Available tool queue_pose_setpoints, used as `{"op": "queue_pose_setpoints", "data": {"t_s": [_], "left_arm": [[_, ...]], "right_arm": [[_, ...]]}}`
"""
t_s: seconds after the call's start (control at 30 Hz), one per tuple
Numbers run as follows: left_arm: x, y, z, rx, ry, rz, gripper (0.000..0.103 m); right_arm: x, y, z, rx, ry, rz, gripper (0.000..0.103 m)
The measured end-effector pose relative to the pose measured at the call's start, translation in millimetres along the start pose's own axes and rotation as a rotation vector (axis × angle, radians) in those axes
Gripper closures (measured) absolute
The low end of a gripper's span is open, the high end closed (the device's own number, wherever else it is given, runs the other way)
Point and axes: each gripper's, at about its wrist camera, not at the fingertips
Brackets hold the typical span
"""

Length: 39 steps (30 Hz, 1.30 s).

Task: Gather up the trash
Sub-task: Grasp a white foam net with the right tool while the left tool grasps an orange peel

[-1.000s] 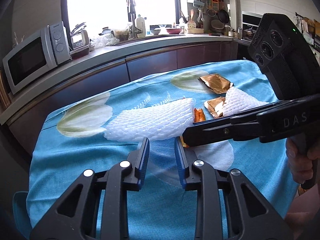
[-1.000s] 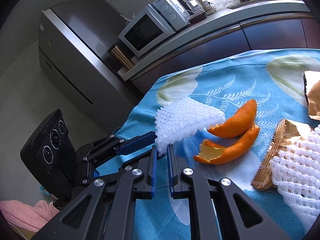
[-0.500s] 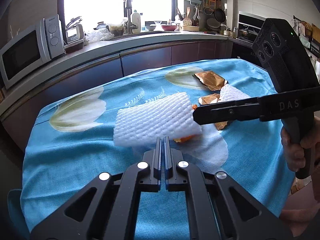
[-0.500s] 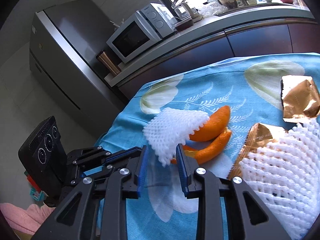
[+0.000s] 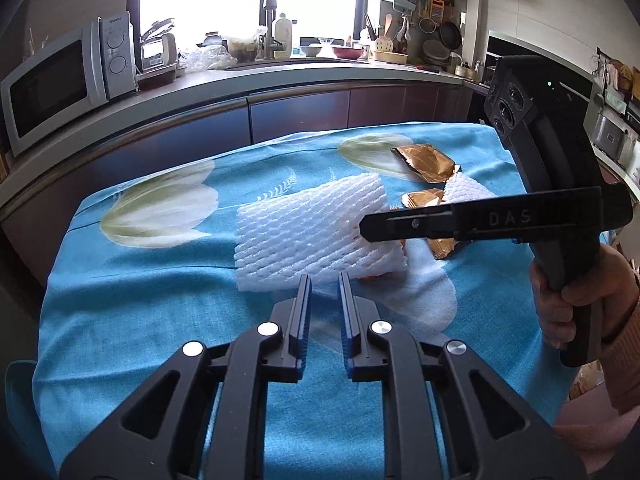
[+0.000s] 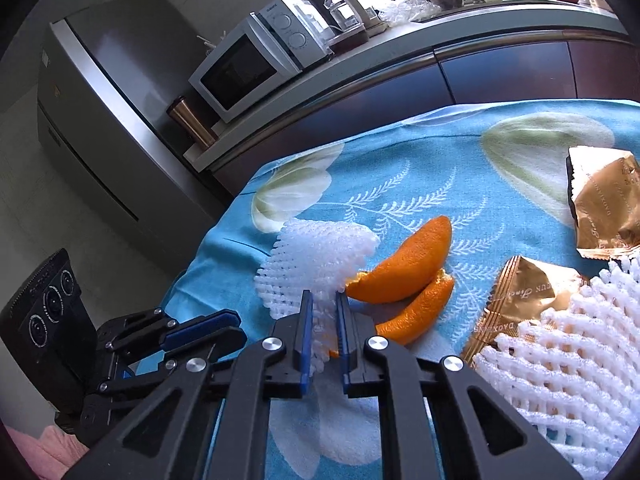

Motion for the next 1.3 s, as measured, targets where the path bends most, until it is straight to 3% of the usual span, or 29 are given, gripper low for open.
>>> {"op": "queue_pose_setpoints", "data": {"t_s": [0.13, 0.23, 0.53, 0.7, 0.9, 0.93, 1.3], "left_arm": [[5.7, 1.6, 7.4, 0.001, -0.066, -0.025, 0.073], [16.6, 6.5, 20.5, 0.029, -0.098, -0.046, 0.070], [59.3, 21.8, 29.1, 0.009, -0.088, -0.144, 0.060], [69.0, 24.5, 31.8, 0.005, -0.097, -0.166, 0.070], [61.8, 25.7, 30.6, -0.009, -0.090, -0.136, 0.093], [59.3, 25.8, 30.7, -0.013, -0.087, -0.126, 0.100], [21.0, 6.6, 25.5, -0.049, -0.088, -0.077, 0.100]], "right_arm": [[-29.3, 7.3, 6.1, 0.034, 0.028, 0.095, 0.093], [-46.9, 10.1, 9.3, 0.038, 0.022, 0.137, 0.093], [-62.5, 7.4, 21.0, 0.051, 0.007, 0.167, 0.093], [-60.9, 4.7, 26.0, 0.062, 0.012, 0.164, 0.093], [-63.2, 3.0, 28.0, 0.066, 0.013, 0.167, 0.093], [-63.9, 2.9, 27.7, 0.066, 0.014, 0.169, 0.093], [-68.1, 1.2, 12.2, 0.044, 0.033, 0.177, 0.093]]}}
Point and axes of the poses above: each gripper's, at about its wrist camera, not at the fingertips, and x roughly the way its jaws point, z to its right, y to its top, and after that the axes turned 3 degrees about -x, right-handed
